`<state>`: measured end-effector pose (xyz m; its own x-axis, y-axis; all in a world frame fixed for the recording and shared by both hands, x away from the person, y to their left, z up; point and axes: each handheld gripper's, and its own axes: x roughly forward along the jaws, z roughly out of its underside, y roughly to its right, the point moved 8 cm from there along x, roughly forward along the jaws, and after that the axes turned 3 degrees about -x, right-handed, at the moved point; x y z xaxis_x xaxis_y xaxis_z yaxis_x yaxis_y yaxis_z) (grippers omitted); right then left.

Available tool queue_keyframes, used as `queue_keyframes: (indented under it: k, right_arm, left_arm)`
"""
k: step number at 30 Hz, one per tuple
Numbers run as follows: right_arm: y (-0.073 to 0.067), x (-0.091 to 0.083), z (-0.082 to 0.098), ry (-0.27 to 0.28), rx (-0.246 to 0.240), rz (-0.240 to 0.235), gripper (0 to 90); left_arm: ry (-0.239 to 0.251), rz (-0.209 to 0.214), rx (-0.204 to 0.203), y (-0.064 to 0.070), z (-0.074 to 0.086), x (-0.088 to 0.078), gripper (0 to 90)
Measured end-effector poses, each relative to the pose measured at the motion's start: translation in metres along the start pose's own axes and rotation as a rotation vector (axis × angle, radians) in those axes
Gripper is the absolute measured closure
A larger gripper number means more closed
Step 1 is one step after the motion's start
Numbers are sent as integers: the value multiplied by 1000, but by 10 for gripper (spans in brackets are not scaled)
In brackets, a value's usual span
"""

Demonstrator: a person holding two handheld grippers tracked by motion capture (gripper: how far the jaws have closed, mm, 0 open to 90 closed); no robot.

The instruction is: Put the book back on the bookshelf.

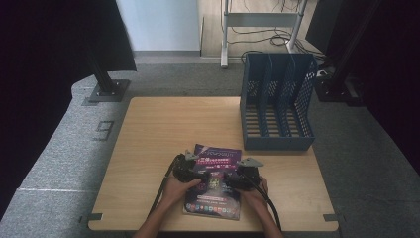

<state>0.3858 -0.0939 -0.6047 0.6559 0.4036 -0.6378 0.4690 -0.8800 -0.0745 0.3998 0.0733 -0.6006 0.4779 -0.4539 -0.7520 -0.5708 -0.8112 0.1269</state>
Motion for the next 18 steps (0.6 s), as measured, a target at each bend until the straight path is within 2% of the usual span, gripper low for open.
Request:
queue_keyframes:
  k: [11,16,18]
  right_arm:
    - [0,0,0,0,0,0,193]
    - [0,0,0,0,0,0,193]
    - [0,0,0,0,0,0,193]
  left_arm:
    - [-12,7,-29,-1,-1,0,147]
    - [-17,28,-40,-3,-1,-2,156]
    - [-16,19,-39,-6,-2,-1,153]
